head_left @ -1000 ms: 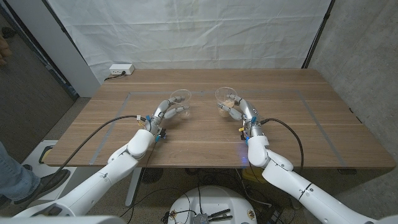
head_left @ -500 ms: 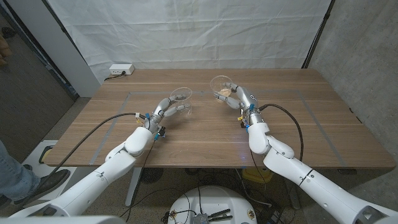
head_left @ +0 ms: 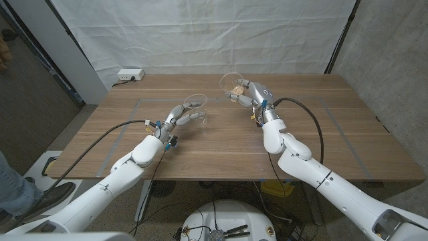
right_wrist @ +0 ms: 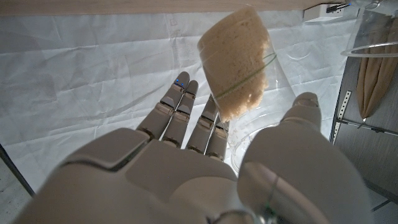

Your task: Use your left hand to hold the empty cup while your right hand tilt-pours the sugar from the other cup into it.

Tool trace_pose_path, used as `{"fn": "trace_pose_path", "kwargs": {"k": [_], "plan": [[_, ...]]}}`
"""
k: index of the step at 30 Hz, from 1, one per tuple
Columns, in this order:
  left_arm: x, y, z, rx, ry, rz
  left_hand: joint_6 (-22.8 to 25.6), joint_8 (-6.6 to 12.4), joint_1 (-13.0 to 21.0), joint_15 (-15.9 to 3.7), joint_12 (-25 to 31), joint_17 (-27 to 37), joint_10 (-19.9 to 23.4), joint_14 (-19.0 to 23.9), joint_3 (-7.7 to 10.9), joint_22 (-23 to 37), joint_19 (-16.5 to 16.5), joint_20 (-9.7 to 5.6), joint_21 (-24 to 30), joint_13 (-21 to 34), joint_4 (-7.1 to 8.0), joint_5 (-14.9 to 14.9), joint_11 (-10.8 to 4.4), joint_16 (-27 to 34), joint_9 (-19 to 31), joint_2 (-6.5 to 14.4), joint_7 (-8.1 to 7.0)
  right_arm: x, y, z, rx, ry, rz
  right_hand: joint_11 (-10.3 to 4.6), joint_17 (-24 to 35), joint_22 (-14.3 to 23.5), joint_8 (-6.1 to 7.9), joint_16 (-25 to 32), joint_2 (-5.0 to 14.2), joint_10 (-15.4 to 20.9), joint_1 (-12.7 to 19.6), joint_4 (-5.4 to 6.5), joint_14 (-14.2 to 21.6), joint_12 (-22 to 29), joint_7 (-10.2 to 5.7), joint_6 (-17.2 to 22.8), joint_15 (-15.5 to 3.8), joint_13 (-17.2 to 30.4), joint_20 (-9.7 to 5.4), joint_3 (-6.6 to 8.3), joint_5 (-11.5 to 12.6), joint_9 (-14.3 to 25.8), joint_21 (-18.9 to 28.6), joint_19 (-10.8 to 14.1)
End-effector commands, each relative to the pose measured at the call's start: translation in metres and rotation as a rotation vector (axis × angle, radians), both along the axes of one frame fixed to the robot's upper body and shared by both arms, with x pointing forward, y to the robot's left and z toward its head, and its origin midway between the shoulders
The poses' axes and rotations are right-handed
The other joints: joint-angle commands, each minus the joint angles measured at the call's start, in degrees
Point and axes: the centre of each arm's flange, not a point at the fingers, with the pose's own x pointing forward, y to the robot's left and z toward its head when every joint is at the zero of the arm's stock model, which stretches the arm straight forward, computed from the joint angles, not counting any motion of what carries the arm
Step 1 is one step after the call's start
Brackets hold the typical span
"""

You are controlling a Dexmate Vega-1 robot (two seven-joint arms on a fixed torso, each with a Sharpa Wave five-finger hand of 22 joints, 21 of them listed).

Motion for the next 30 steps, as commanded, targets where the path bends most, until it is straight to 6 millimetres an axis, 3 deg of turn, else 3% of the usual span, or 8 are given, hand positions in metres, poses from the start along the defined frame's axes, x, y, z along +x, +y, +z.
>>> {"fn": "trace_pose_path", "kwargs": {"k": [1,17,30], "plan": [[0.001,-0.002,0.005,0.015,0.004,-0.011,0.0,-0.22,0.2,-1.34,-0.3,0.1,-0.4,0.0,-0.13,0.1,-0.6,-0.3,-0.1,0.1,-0.26,-0.1,0.1,-0.2,0.1,-0.2,0.08,-0.007,0.017,0.021,-0.084,-0.035,-0.068,0.32,0.3,0.3,-0.09,-0.2,0.33,0.4,0.2,-0.21,0.1,0.0,0.05,0.3,-4.59,0.1,-3.14,0.32,0.0,0.1,-0.2,0.0],[-0.004,-0.005,0.014,0.052,0.002,-0.013,-0.2,-0.8,0.7,-1.02,-0.8,0.1,-0.6,-0.5,-0.25,0.1,-0.7,0.01,-0.2,0.2,-0.5,-0.4,0.22,-0.5,0.1,-0.6,0.32,-0.013,0.039,0.032,-0.221,-0.078,-0.124,0.19,0.3,0.3,-0.21,-0.3,0.49,0.3,0.4,-0.16,0.0,-0.2,0.06,0.5,-4.93,0.1,-3.09,0.35,-0.1,0.1,-0.3,-0.1],[-0.014,-0.013,0.021,0.059,-0.01,-0.01,0.1,-1.04,0.7,-0.7,-0.9,0.1,-0.3,-0.5,-0.43,0.2,-0.3,0.33,0.0,0.2,-0.49,-0.7,0.52,-0.4,0.1,-0.8,0.86,-0.012,0.041,0.033,-0.315,-0.105,-0.189,0.0,0.3,0.3,-0.29,-0.3,0.49,0.5,0.5,-0.08,0.1,-0.4,-0.37,0.8,-5.08,0.1,-3.12,0.28,-0.2,0.1,-0.4,-0.1]]}}
